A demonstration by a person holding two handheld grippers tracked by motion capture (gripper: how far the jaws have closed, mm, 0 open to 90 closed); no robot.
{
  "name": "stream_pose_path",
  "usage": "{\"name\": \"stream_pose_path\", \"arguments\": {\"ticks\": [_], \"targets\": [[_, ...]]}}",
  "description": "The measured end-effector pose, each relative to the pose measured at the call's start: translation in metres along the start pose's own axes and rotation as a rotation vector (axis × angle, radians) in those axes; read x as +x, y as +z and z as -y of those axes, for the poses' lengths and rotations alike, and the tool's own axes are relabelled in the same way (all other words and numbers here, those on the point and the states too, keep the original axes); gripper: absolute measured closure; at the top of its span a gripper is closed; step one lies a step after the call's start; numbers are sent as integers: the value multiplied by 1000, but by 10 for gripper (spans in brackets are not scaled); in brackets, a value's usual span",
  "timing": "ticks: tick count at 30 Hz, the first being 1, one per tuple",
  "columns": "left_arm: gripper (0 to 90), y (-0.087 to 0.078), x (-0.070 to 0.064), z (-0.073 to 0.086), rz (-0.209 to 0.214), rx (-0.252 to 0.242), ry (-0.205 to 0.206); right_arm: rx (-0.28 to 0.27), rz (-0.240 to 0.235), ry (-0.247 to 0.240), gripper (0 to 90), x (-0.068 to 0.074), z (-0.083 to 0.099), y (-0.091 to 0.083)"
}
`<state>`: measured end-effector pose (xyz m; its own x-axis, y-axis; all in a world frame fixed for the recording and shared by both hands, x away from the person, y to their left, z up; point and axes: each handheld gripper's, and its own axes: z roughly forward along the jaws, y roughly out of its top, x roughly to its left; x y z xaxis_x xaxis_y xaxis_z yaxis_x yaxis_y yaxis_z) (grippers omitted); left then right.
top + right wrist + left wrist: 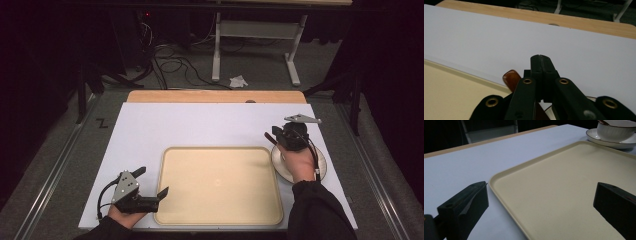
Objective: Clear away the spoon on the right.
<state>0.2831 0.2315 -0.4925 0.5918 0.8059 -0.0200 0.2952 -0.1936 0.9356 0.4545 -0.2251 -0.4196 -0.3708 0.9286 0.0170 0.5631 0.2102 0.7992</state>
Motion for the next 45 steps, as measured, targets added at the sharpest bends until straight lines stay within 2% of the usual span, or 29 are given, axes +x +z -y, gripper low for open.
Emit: {"name": "stream_pose_path", "arguments": {"ticks": [7,17,28,31,35,39,45], "targets": [[5,-3,3,1,-3,-8,-9,30,-18,-17,900,5,1,7],[5,-1,2,1,-3,-3,-8,26,-76,-100,900,20,14,-11],[5,0,4,1,-7,3,-14,-8,-137,-109,900,26,35,-34],[5,1,3,1,-6,6,-11,-23,-140,-101,900,26,34,-36],[5,0,4,1,-6,4,-12,-8,-147,-102,900,26,33,-32],[6,0,5,2,-9,6,-16,-4,-164,-117,900,28,34,-33],[6,-1,4,1,-8,3,-13,-17,-188,-143,900,29,43,-50]]}}
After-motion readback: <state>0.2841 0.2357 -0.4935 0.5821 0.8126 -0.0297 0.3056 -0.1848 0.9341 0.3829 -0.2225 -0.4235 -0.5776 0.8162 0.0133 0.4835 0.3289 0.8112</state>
